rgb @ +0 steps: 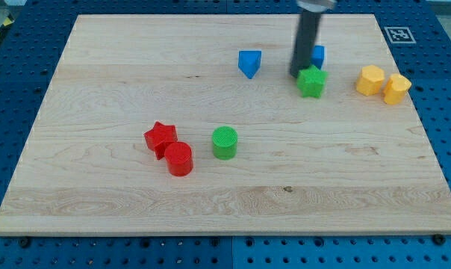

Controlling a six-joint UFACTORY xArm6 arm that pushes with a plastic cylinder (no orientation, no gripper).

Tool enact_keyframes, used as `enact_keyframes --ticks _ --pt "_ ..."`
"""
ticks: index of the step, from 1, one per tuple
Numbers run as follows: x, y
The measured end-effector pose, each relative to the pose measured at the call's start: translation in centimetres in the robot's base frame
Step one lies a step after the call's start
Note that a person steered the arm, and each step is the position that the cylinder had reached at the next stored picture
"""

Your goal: Push the green star slightly to the center right

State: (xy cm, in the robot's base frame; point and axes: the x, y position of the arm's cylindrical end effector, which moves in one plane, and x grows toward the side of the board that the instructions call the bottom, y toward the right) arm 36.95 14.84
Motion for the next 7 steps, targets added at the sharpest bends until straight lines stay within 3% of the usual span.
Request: enact_keyframes --ticks 1,2,4,5,7 --pt "4.0 5.7" --pt "4.1 6.0" --pt "2.8 -4.4" --pt "4.1 -6.2" --pt "8.6 4.8"
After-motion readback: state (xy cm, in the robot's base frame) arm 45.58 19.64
